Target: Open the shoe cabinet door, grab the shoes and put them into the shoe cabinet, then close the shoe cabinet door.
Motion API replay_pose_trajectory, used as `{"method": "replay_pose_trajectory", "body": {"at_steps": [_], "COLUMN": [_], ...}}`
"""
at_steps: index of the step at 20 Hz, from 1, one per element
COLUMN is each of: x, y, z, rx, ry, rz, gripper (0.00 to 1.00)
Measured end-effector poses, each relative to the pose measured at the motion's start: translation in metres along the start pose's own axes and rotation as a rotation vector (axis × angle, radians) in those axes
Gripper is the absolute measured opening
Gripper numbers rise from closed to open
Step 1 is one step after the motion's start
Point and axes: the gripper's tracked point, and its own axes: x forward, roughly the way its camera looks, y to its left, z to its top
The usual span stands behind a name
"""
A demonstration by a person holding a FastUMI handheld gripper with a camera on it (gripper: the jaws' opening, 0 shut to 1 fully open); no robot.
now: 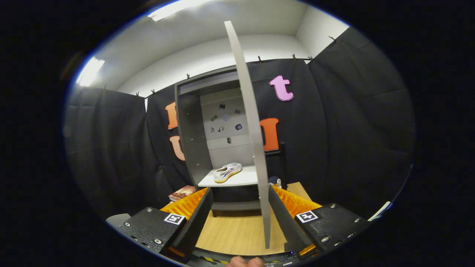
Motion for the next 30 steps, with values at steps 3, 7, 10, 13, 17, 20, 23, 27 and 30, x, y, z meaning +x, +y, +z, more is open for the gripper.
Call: {"method": "replay_pose_trajectory", "body": {"at_steps": [3,7,10,13,17,20,23,27,30], "x": [0.006,0.021,0.035,0.044,0.044,0.048,0.05,0.061,0.071], "y": [-0.038,-0.072,-0.081,-0.081,-0.069,-0.052,-0.025,0.022,0.054], "z": [0.004,0.01,0.007,0.003,0.004,0.002,-0.003,-0.012,-0.014], "rx": [0.005,0.048,0.071,0.058,0.002,-0.024,-0.011,-0.013,-0.044], "ry": [-0.015,-0.018,-0.008,0.007,0.012,0.02,0.031,0.049,0.056], "rz": [-0.058,-0.097,-0.11,-0.119,-0.135,-0.153,-0.149,-0.142,-0.141], "gripper": [0.94,0.95,0.95,0.95,0.94,0.93,0.92,0.92,0.92]}}
